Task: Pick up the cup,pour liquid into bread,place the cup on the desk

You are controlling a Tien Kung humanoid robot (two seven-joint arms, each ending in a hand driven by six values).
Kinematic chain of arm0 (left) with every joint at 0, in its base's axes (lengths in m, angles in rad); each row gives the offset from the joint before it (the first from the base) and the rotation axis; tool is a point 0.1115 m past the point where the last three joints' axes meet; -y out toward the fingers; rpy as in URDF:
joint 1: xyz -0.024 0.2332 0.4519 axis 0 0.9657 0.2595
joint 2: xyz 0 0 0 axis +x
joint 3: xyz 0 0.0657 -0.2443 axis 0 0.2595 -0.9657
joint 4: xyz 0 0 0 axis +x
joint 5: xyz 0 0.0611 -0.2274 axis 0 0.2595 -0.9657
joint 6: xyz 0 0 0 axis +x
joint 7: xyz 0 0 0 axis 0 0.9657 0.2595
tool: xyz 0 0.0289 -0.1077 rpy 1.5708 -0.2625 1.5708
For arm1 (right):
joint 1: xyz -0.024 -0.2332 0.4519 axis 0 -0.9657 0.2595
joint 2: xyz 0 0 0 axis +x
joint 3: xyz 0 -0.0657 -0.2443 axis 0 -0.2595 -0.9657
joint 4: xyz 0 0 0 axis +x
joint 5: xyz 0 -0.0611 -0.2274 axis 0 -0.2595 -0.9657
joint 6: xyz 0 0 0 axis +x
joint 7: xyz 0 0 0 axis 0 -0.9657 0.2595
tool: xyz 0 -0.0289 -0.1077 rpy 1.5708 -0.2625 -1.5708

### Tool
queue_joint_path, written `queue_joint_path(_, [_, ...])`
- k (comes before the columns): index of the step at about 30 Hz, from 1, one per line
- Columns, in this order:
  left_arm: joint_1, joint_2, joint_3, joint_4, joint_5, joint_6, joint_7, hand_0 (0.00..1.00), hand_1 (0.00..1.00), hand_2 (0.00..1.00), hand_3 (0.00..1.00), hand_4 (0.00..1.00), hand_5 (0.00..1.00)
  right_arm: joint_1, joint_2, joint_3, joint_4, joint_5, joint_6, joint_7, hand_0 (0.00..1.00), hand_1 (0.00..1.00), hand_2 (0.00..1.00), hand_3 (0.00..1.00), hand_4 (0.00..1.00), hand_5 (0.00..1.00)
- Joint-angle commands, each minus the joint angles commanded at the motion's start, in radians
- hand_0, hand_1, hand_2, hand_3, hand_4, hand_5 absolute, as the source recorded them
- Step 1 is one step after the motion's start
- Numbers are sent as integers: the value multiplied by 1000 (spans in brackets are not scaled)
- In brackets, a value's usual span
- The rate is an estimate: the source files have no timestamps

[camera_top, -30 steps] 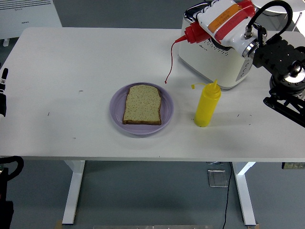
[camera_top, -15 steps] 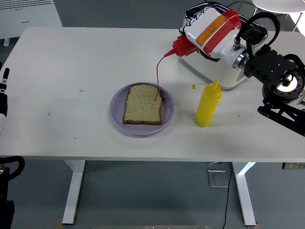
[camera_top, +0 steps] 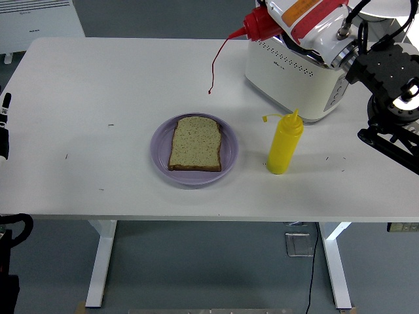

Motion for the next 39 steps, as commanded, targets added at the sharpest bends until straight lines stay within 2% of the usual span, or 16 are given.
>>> queue_joint_path(3, [1, 0, -1, 0, 0, 0, 0, 806, 743, 738, 727, 482, 998, -12, 3, 3, -5, 0, -4, 2, 225, 311, 410, 493, 362, 56])
queue_joint_path(8, [3, 2, -5, -1, 0, 1, -1, 806, 743, 738, 728, 482, 998, -6, -3, 75, 4, 0, -33, -14, 227, 310, 410, 493, 363, 53])
queue_joint_path(15, [3, 2, 0, 0, 0, 1, -1, 807, 743, 738, 729, 482, 998, -31, 7, 154, 24, 0, -42, -22, 230, 313, 411, 495, 357, 47])
queue_joint_path(23, [5, 1, 4, 0, -1, 1, -1, 807, 744, 739, 728, 483, 998, -58, 18, 252, 68, 3, -82, -38, 234, 315, 412, 494, 361, 42])
queue_joint_path(29, [7, 1, 8, 0, -1, 1, -1, 807, 744, 738, 729, 483, 998, -141, 54, 467, 111, 257, -177, -33, 236, 316, 413, 496, 364, 35])
queue_joint_path(31, [8, 0, 9, 0, -1, 1, -1, 808, 744, 739, 729, 483, 998, -179, 63, 538, 97, 341, -206, -30, 241, 318, 413, 496, 381, 27])
queue_joint_path(33, [9, 0, 9, 0, -1, 1, -2, 808, 744, 739, 729, 483, 998, -217, 68, 622, 67, 426, -216, -18, 241, 318, 413, 496, 381, 27])
queue_joint_path(36, [10, 0, 10, 0, -1, 2, -2, 808, 745, 740, 730, 485, 998, -274, 65, 743, 34, 549, -272, 12, 248, 316, 412, 498, 393, 22])
queue_joint_path(39, [10, 0, 11, -1, 0, 2, -1, 808, 745, 740, 730, 485, 998, -339, 47, 819, 60, 679, -303, 58, 248, 316, 412, 498, 393, 22])
